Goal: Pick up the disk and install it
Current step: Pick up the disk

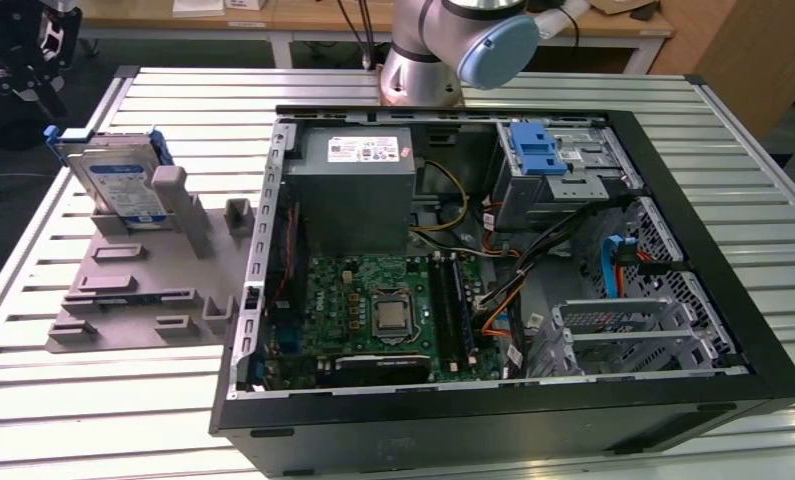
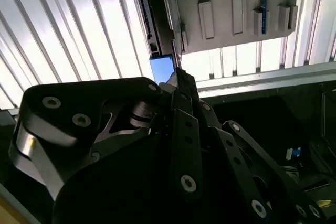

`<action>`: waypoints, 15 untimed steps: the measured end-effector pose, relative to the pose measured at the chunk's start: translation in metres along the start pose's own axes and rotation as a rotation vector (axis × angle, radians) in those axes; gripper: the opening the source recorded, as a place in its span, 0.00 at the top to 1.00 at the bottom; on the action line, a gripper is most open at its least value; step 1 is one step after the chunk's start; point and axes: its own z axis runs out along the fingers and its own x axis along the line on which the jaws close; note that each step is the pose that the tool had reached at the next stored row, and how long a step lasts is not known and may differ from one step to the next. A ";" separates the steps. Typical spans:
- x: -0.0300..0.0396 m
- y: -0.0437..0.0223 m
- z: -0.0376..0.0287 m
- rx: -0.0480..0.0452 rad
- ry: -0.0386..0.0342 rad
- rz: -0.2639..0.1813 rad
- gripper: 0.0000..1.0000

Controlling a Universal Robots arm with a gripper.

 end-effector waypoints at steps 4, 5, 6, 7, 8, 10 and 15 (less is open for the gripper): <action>0.0000 0.0000 -0.0001 -0.0017 0.0037 -0.064 0.89; 0.0000 0.0000 0.0000 -0.0020 0.0045 -0.080 0.89; 0.0000 0.0000 0.0000 -0.0024 0.0054 -0.096 0.89; 0.0000 0.0000 0.0000 -0.0028 0.0064 -0.113 0.89; 0.0000 0.0000 0.0000 -0.0032 0.0073 -0.130 0.89; 0.0000 0.0000 0.0000 -0.0041 0.0093 -0.164 0.89; 0.0000 0.0000 0.0001 -0.0048 0.0127 -0.240 0.89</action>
